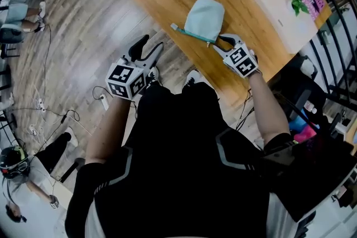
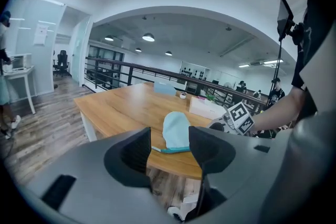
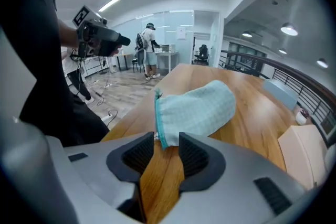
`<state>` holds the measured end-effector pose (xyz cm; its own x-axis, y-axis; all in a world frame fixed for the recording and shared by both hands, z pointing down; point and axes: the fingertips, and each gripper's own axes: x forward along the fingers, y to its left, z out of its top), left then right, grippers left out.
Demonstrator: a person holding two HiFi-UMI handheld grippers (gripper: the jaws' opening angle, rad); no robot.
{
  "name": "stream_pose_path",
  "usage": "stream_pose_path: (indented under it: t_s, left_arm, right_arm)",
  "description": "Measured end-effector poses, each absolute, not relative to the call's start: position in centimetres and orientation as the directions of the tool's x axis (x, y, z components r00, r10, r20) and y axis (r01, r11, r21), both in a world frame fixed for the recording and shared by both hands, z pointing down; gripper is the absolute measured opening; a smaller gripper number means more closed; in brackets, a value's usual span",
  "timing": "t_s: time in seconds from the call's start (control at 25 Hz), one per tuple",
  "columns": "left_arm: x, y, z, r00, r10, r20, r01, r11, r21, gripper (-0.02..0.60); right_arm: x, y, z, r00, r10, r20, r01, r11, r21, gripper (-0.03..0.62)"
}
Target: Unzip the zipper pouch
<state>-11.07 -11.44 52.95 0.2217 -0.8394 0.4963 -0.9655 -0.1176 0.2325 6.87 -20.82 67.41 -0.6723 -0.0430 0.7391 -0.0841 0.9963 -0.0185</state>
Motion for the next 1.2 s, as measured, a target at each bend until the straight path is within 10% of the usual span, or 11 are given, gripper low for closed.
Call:
stream_pose_path:
  t_s: [0.72, 1.2]
  left_arm:
    - [-11.4, -8.9, 54.5, 0.188, -0.826, 0.531, -0.97, -0.069, 0.235, 0.242]
    - [-10.4, -11.4, 51.7, 0.281, -0.812, 0.511, -0.957, -0.197, 0.215, 0.242]
  right_arm:
    - [6.1, -19.9, 70.9, -0.644, 0.051, 0.763, 0.026, 0.999, -0.045, 0.064]
    - [3.8, -20.4, 64.4, -0.783, 0.052, 0.62, -0.147, 0.953, -0.265, 0.054]
